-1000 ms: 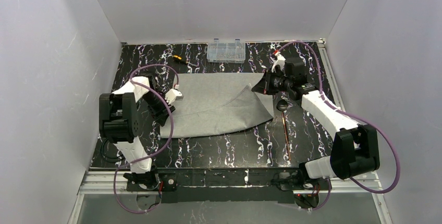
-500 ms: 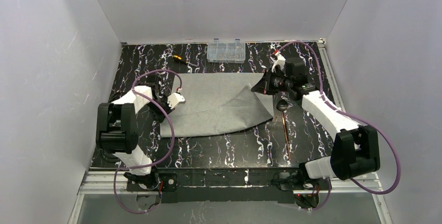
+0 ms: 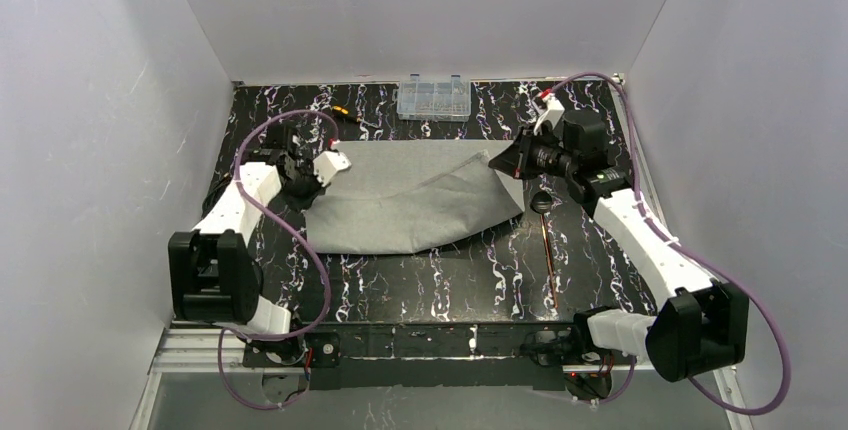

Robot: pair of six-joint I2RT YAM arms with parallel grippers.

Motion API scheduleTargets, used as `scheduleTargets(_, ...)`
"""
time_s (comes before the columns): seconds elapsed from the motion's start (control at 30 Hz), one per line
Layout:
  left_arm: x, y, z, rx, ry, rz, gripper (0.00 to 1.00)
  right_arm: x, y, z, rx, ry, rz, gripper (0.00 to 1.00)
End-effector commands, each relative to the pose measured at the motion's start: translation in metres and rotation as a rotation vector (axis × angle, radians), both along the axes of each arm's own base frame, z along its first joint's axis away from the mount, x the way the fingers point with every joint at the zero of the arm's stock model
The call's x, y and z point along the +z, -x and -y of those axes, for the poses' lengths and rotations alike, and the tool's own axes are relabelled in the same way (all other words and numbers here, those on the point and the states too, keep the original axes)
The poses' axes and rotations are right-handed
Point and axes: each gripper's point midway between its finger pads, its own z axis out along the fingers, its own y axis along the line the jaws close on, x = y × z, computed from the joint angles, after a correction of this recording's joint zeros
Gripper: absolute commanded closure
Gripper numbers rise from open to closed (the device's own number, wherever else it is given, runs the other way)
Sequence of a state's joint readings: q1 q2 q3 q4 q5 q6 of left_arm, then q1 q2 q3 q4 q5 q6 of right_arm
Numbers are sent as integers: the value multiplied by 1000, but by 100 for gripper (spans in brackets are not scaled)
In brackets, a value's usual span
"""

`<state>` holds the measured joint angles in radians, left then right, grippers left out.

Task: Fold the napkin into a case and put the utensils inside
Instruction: Pick up the flattened napkin from the center of the board, then fold and flatten the napkin at the center of the board.

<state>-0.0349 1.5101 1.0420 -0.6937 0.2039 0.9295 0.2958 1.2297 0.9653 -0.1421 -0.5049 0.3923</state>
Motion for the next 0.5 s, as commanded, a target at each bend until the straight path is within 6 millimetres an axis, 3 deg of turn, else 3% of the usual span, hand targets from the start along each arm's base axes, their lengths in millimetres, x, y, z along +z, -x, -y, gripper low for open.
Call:
scheduleTargets(0.0, 37, -7, 8, 38, 51, 67, 100, 5, 1, 13, -56, 42, 50, 99)
scheduleTargets(0.17, 46, -30, 5, 80, 45, 144, 100, 14, -7, 28, -154, 82, 96, 99)
scheduleTargets(0.33, 57, -72, 2, 112, 32, 256, 100, 25, -27, 42, -258, 118, 150, 99)
scheduleTargets(0.47, 65, -103, 2, 131, 22, 315, 100, 21, -45, 54, -336, 172, 153, 99)
